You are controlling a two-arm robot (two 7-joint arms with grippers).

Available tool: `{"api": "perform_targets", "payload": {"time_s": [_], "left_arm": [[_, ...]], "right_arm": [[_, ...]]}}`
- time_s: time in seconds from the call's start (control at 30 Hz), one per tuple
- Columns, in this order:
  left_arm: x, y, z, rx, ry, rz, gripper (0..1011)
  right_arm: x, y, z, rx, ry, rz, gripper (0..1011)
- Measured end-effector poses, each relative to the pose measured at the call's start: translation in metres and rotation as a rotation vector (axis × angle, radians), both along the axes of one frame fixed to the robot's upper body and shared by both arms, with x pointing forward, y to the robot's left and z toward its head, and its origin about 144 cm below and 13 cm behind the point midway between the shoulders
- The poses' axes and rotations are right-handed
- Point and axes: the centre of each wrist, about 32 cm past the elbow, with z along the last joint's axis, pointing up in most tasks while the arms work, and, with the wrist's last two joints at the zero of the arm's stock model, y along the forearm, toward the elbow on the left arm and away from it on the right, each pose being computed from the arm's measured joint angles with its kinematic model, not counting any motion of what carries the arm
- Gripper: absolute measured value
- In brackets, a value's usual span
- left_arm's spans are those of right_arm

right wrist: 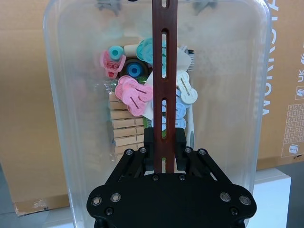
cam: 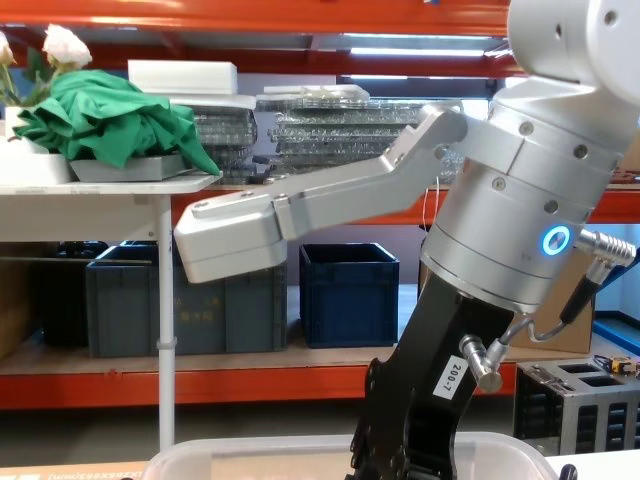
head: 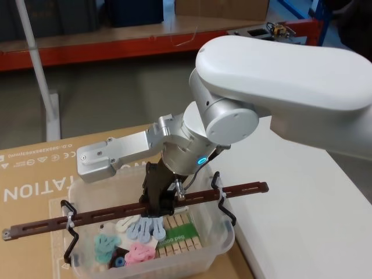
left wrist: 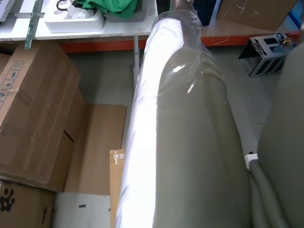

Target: Use one hand to grasp the basket and place it at the designated location.

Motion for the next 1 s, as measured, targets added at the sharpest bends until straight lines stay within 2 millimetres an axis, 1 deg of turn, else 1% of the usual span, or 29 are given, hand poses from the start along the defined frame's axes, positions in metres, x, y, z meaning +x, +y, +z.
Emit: {"api": "perform_targets", "payload": {"time_s": [0.57, 0.63, 0.67, 0.7, 0.73, 0.77, 0.8, 0.83, 0.9, 1.0], "left_arm": [[0.000, 0.000, 0.000, 0.000, 0.000, 0.000, 0], [0.000, 0.000, 0.000, 0.000, 0.000, 0.000, 0], [0.000, 0.000, 0.000, 0.000, 0.000, 0.000, 0], [0.000, 0.000, 0.000, 0.000, 0.000, 0.000, 0], [0.000, 0.000, 0.000, 0.000, 0.000, 0.000, 0], [0.000, 0.000, 0.000, 0.000, 0.000, 0.000, 0], [0.000, 0.000, 0.000, 0.000, 0.000, 0.000, 0], [0.000, 0.000, 0.000, 0.000, 0.000, 0.000, 0], [0.000, 0.000, 0.000, 0.000, 0.000, 0.000, 0], [0.000, 0.000, 0.000, 0.000, 0.000, 0.000, 0]], "right_arm": [[-0.002, 0.001, 0.000, -0.007, -0.003, 0.004, 237], [-0.002, 0.001, -0.001, -0.009, 0.000, 0.005, 270], [-0.002, 0.001, 0.001, -0.004, 0.000, 0.003, 325], [-0.001, 0.001, 0.003, -0.001, -0.001, 0.001, 325], [-0.001, 0.000, 0.004, 0.002, -0.001, 0.000, 363], [-0.001, 0.000, 0.005, 0.005, -0.001, -0.001, 422], [-0.001, 0.000, 0.006, 0.009, -0.001, -0.002, 422], [-0.001, 0.000, 0.006, 0.009, -0.001, -0.002, 455], [0.000, 0.000, 0.008, 0.013, -0.002, -0.005, 555], [0.000, -0.001, 0.009, 0.018, 0.000, -0.009, 615]]}}
